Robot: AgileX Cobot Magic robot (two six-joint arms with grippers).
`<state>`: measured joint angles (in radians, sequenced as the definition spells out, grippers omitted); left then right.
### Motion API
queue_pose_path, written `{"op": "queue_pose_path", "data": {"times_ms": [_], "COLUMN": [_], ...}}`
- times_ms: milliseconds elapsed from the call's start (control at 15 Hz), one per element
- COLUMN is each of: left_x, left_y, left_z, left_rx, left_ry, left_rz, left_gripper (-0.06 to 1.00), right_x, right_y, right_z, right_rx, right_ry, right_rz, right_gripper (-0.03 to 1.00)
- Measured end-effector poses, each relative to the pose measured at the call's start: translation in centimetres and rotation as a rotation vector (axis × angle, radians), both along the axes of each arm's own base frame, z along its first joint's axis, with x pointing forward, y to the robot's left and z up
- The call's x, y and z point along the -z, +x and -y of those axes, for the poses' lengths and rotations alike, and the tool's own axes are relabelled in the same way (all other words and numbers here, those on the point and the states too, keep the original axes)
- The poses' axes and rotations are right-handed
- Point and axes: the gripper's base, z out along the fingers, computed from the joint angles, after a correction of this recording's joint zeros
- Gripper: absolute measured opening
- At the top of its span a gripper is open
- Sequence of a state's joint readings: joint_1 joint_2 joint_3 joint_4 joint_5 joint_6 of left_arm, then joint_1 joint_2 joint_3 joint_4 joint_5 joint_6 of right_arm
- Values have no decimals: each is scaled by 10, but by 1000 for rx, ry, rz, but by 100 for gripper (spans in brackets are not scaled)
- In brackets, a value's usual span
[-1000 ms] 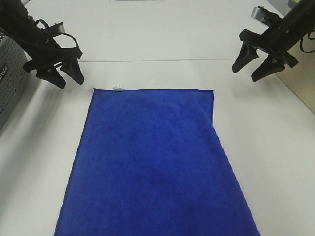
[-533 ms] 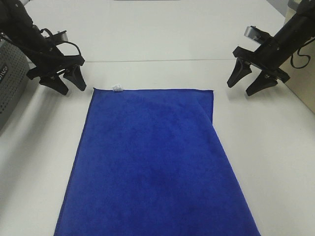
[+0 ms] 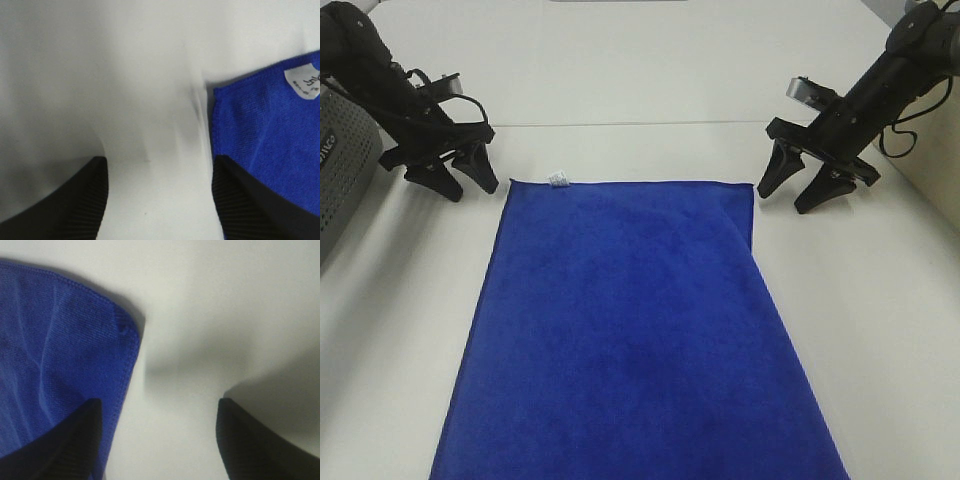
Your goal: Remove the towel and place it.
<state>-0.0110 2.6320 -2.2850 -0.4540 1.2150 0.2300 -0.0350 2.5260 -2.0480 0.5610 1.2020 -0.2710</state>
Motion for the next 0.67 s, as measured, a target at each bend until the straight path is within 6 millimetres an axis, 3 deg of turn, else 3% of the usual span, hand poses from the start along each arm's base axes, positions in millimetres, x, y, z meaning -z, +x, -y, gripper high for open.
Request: {"op": "queue_pose_path", "data": {"times_ms": [333,600,667], "left_x": [0,0,1], "left_y": [-1,-5,-6], "left_z": [8,43,56], "left_rx": [19,88,105], "left_ry": [-15,-16,-22], "left_rz": [2,9,18], "left_gripper": [58,58,58], "right_x": [0,0,0], "right_y": [1,0,-1], "right_z": [-8,-32,-50], "right_rx": [-9,-52,-82], "right_ry": [-5,-9,-12], "right_rz": [15,28,41], "right_gripper": [66,66,66]}}
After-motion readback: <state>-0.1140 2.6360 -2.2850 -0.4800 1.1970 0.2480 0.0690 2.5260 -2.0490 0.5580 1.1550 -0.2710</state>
